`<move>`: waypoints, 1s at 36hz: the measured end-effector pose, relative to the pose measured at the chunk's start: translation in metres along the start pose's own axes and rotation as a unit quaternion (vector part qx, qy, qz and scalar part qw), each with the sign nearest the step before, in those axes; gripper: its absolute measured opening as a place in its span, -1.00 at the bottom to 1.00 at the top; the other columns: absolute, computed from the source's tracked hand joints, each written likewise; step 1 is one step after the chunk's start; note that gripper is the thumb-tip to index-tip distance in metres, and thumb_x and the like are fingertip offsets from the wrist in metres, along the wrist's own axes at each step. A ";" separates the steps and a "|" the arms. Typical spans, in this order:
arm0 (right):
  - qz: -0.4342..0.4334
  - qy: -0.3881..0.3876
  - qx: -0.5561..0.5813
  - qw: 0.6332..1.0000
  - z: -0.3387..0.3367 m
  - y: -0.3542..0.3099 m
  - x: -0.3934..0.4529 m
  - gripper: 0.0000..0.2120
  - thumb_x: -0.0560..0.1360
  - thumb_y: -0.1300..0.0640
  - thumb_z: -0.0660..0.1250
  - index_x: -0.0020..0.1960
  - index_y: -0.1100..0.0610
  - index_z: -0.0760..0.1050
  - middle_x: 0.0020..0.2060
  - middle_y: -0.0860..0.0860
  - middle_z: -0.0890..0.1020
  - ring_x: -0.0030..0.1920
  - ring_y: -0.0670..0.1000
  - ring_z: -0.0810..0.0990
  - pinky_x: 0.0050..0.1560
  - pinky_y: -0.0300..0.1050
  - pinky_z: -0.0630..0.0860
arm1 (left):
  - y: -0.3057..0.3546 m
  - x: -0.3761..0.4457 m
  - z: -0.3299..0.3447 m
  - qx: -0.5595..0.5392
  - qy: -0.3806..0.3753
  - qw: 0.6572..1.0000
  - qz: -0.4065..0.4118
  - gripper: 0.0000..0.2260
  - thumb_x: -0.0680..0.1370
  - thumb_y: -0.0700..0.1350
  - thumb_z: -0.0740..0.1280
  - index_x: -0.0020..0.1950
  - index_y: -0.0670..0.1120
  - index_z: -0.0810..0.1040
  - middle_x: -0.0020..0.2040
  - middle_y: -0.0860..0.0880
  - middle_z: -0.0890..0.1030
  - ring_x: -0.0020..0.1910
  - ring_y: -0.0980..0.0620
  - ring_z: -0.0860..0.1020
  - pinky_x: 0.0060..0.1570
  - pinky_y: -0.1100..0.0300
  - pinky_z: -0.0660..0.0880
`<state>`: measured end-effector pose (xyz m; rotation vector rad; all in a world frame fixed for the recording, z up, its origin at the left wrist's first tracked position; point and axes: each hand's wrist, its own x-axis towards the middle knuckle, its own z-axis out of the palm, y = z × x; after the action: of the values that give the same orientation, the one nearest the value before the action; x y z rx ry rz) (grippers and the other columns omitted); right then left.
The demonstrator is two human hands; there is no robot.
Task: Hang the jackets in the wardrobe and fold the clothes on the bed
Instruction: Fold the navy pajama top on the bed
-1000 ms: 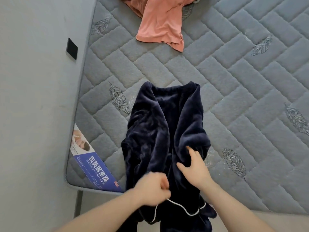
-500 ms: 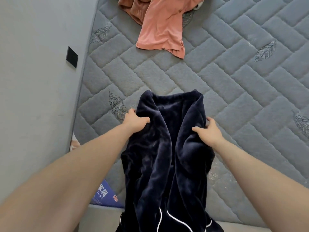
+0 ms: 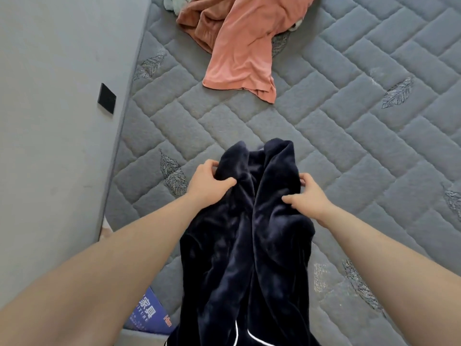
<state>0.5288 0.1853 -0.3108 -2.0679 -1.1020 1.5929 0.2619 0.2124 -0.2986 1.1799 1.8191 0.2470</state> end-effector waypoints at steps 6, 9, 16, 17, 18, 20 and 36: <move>-0.005 0.115 -0.012 0.993 -0.001 -0.012 0.008 -0.12 0.42 -0.11 0.53 0.60 -0.02 0.15 0.46 -0.07 0.39 0.37 0.02 0.45 0.28 -0.04 0.44 | 0.006 0.023 -0.010 -0.006 0.007 0.998 -0.062 -0.27 0.43 0.18 0.45 0.52 -0.02 0.31 0.41 -0.03 0.48 0.36 -0.08 0.49 0.38 -0.01 0.41; 0.011 0.102 -0.015 0.995 -0.004 -0.024 0.019 -0.09 0.44 -0.17 0.50 0.63 -0.03 0.11 0.48 -0.06 0.40 0.46 0.07 0.41 0.44 0.06 0.39 | 0.015 0.034 -0.014 -0.037 -0.014 0.996 -0.076 -0.28 0.45 0.12 0.44 0.56 0.02 0.27 0.36 -0.01 0.51 0.29 -0.06 0.51 0.26 0.04 0.44; 0.057 0.004 -0.021 0.998 -0.013 -0.055 0.037 -0.52 0.47 0.10 0.48 0.37 0.01 0.50 0.22 -0.01 0.64 0.10 0.01 0.64 -0.04 -0.10 0.58 | 0.036 0.047 -0.018 0.032 -0.080 0.996 -0.036 -0.89 0.48 -0.04 0.44 -0.02 0.02 0.63 -0.03 0.01 0.67 0.06 -0.07 0.63 -0.03 0.12 0.56; 0.046 -0.001 -0.039 0.998 -0.014 -0.059 0.037 -0.70 0.46 0.16 0.45 0.19 0.01 0.60 0.04 -0.03 0.69 -0.01 -0.02 0.65 -0.17 -0.15 0.54 | 0.037 0.048 -0.019 0.050 -0.078 0.996 -0.015 -0.95 0.51 -0.02 0.43 -0.04 0.06 0.65 -0.04 0.01 0.69 0.05 -0.07 0.64 0.02 0.10 0.57; 0.031 0.007 -0.060 0.998 -0.017 -0.063 0.037 -0.82 0.44 0.20 0.42 0.01 0.01 0.64 -0.10 -0.04 0.69 -0.08 -0.02 0.65 -0.23 -0.15 0.51 | 0.040 0.047 -0.021 0.062 -0.067 0.996 0.007 -0.97 0.54 0.01 0.40 -0.07 0.12 0.64 -0.08 0.04 0.69 0.03 -0.06 0.64 0.02 0.10 0.55; -0.006 0.048 -0.093 0.995 -0.023 -0.069 0.039 -0.90 0.40 0.24 0.38 -0.22 0.06 0.61 -0.27 -0.04 0.64 -0.17 0.01 0.63 -0.23 -0.12 0.52 | 0.046 0.046 -0.026 0.069 -0.022 0.996 0.047 -0.91 0.57 0.04 0.36 -0.13 0.17 0.60 -0.14 0.09 0.67 -0.01 -0.06 0.64 -0.04 0.13 0.48; -0.192 0.218 0.032 0.956 -0.068 -0.118 0.028 -0.82 0.32 0.30 0.31 -0.10 0.17 0.59 -0.20 0.20 0.67 -0.21 0.00 0.63 -0.15 0.23 0.67 | 0.101 0.036 -0.066 -0.080 0.116 0.973 0.181 -0.63 0.45 -0.32 0.25 -0.09 0.17 0.61 -0.13 0.18 0.65 -0.10 0.23 0.60 -0.18 0.51 0.43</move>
<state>0.5486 0.2969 -0.2307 -1.8880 -1.1727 0.9203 0.2685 0.3128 -0.2232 1.4089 1.7287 0.7539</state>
